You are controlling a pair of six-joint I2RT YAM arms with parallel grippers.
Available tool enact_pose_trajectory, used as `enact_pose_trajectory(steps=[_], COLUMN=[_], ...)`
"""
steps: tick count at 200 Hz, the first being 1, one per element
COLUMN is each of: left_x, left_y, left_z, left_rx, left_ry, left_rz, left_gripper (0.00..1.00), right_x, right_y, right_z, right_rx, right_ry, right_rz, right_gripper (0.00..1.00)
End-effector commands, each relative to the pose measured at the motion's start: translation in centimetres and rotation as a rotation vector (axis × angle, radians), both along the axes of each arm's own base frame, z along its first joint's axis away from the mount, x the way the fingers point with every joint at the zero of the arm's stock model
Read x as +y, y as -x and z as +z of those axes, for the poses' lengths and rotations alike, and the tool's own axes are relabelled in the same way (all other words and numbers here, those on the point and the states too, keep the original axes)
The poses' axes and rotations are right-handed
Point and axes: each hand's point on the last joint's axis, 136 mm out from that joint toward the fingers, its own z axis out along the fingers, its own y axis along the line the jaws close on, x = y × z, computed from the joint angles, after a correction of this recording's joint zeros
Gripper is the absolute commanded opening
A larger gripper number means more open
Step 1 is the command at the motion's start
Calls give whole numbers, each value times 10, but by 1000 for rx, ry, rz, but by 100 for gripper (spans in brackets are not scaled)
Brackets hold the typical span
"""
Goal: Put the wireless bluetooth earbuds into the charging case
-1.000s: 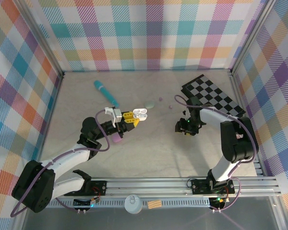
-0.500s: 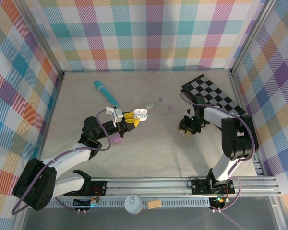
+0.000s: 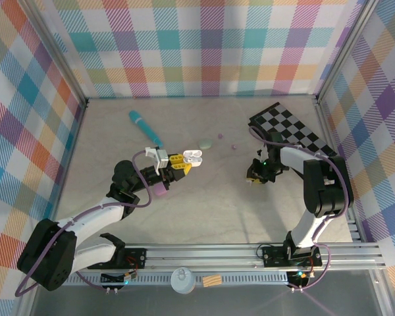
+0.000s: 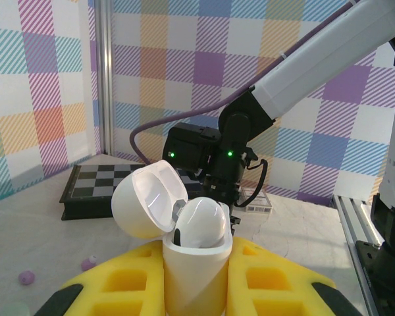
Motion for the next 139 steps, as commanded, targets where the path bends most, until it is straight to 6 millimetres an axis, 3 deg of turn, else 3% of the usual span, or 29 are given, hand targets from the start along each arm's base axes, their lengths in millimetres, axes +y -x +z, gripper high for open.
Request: enact_pose_trajectory(steps=[1, 36, 139], left_x=[2, 1, 0], left_y=[-2, -3, -5], left_z=[9, 10, 9], left_rx=[-49, -50, -44], left_ry=[4, 5, 1], left_rz=[8, 3, 1], left_gripper=[13, 13, 13], right_x=[4, 6, 16], right_y=[1, 3, 15], right_z=[3, 5, 12], right_rx=[-5, -9, -4], right_ry=[-30, -47, -131], right_rz=[0, -5, -8], right_gripper=[22, 29, 27])
